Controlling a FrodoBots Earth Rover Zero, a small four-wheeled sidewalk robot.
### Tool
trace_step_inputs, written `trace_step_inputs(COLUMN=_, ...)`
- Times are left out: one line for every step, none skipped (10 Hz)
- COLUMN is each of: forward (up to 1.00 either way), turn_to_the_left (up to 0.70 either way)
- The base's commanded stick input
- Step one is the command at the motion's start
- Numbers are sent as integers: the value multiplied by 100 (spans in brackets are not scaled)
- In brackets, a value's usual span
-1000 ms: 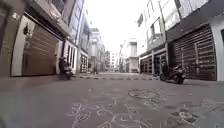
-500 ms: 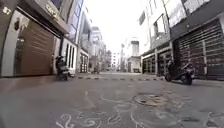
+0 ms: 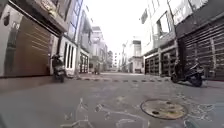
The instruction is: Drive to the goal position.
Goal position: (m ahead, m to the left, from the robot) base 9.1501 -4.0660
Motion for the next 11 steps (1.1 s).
trace_step_inputs(forward=100, turn_to_the_left=6)
trace_step_inputs(forward=100, turn_to_the_left=6)
trace_step_inputs(forward=100, turn_to_the_left=6)
trace_step_inputs(forward=100, turn_to_the_left=6)
trace_step_inputs(forward=100, turn_to_the_left=6)
trace_step_inputs(forward=100, turn_to_the_left=6)
trace_step_inputs(forward=100, turn_to_the_left=6)
trace_step_inputs(forward=100, turn_to_the_left=6)
trace_step_inputs(forward=100, turn_to_the_left=6)
trace_step_inputs(forward=100, turn_to_the_left=6)
trace_step_inputs(forward=100, turn_to_the_left=-21)
